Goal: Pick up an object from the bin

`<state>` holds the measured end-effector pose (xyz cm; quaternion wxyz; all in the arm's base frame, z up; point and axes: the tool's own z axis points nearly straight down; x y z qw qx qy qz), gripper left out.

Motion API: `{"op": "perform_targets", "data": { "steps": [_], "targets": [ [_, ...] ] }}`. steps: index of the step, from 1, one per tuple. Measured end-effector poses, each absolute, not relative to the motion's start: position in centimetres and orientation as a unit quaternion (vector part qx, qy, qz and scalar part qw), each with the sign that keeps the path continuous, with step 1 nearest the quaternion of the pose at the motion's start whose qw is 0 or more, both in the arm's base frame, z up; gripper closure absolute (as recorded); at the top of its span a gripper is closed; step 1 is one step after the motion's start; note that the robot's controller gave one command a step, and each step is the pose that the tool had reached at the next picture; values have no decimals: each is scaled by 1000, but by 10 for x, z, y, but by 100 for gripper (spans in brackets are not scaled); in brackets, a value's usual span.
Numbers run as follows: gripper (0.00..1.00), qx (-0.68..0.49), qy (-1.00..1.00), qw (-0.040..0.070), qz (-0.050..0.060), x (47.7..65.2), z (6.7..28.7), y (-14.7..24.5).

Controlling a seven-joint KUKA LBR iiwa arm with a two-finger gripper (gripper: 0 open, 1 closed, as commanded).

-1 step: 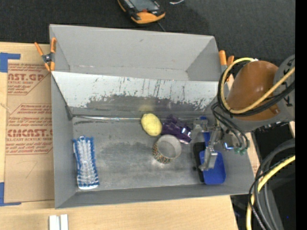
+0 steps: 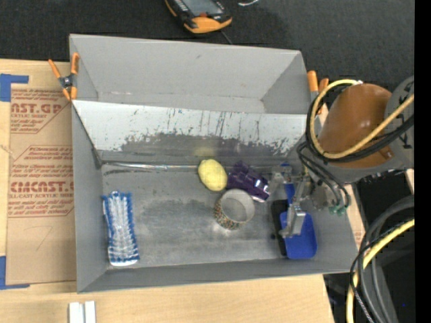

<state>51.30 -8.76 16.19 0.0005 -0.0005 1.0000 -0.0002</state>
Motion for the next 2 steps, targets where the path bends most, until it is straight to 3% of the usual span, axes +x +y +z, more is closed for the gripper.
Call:
{"op": "perform_targets", "data": {
  "steps": [1,2],
  "targets": [
    [0,-32,999,4,1,493,72,-154],
    [0,-187,982,7,-1,492,118,-151]
  ]
}}
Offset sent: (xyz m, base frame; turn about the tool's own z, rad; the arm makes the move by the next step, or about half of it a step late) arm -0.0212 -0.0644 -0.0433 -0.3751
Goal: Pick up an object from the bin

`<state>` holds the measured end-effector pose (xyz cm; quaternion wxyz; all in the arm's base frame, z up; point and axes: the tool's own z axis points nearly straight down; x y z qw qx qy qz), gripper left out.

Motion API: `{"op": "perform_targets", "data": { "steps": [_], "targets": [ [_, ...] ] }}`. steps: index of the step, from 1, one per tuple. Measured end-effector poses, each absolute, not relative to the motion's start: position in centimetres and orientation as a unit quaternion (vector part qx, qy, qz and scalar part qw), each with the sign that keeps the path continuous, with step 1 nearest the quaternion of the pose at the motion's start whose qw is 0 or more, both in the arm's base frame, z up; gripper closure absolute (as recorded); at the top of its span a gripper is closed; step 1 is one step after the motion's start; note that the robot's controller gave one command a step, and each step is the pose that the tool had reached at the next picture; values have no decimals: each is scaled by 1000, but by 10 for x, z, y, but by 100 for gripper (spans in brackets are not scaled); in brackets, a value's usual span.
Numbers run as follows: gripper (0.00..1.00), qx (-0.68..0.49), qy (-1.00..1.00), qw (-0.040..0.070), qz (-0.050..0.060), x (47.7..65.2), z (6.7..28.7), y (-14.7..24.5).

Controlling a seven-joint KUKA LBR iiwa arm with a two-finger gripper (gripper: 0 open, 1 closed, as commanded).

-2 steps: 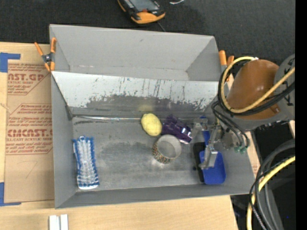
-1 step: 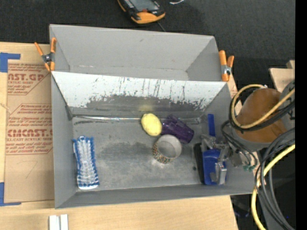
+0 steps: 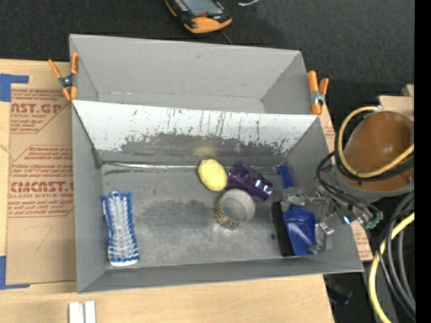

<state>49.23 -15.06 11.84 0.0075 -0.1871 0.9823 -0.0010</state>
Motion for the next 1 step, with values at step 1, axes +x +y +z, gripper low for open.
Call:
{"op": "perform_targets", "data": {
  "steps": [1],
  "targets": [
    [0,-331,944,4,0,484,99,-140]
  ]
}}
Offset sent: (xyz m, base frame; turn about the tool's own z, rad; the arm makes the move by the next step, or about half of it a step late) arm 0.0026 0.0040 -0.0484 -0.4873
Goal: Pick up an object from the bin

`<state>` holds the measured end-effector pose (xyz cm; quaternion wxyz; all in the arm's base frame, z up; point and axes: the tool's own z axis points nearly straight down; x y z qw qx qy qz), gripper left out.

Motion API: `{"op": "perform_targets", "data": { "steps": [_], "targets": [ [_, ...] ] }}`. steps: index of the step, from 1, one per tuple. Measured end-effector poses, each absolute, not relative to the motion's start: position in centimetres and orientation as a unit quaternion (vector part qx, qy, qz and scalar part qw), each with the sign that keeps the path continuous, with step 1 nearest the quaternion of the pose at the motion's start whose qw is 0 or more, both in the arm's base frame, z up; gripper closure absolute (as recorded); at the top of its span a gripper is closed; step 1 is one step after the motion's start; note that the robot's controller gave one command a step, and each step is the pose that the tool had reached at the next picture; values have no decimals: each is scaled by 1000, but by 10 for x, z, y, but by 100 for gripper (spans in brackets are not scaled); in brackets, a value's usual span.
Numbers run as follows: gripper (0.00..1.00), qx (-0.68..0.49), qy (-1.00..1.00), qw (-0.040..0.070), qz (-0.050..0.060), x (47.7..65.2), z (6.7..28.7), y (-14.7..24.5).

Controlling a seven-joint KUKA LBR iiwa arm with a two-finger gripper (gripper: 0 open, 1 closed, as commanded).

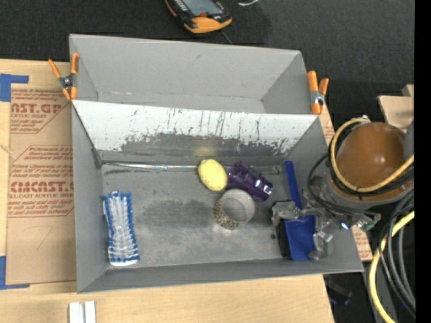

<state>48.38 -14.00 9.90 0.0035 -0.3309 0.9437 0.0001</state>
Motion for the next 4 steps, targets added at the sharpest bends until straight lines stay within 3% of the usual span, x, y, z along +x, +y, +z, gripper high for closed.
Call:
{"op": "perform_targets", "data": {
  "steps": [1,2,3,4],
  "targets": [
    [0,-418,908,9,7,496,70,-134],
    [100,-448,894,7,1,502,71,-128],
    [100,-448,894,7,1,502,71,-128],
    [100,-447,894,5,3,500,102,-127]
  ]
}}
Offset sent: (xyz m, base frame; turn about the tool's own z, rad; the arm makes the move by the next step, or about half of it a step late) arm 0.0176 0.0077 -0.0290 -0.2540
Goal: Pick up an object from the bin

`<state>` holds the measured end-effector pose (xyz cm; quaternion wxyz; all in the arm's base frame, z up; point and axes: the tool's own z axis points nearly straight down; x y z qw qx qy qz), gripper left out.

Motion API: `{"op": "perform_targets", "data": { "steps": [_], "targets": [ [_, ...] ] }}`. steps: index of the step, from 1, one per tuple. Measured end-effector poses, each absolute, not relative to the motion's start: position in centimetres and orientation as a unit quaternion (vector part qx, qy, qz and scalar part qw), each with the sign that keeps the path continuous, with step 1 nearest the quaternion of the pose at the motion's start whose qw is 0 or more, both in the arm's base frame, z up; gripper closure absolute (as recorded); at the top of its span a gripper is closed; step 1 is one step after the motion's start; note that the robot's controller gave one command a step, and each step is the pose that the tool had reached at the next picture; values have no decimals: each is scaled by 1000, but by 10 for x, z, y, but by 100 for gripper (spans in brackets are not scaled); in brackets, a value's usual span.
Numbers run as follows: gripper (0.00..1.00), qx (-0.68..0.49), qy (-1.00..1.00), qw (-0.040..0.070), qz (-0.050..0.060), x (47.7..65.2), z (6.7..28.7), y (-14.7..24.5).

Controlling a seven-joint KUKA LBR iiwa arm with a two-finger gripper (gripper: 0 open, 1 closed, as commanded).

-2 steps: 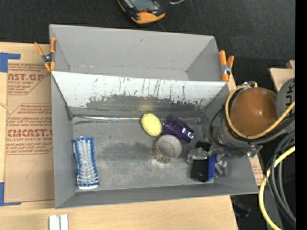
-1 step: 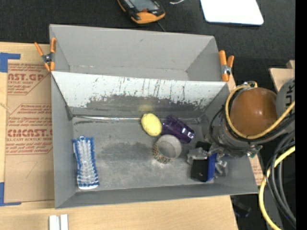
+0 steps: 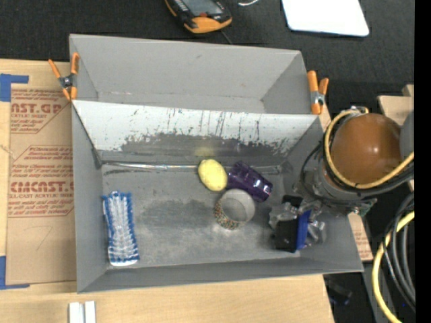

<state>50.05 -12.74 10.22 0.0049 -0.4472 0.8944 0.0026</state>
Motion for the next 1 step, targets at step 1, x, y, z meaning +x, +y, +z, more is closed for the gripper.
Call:
{"op": "perform_targets", "data": {
  "steps": [1],
  "targets": [
    [100,-447,894,7,1,502,133,-128]
  ]
}}
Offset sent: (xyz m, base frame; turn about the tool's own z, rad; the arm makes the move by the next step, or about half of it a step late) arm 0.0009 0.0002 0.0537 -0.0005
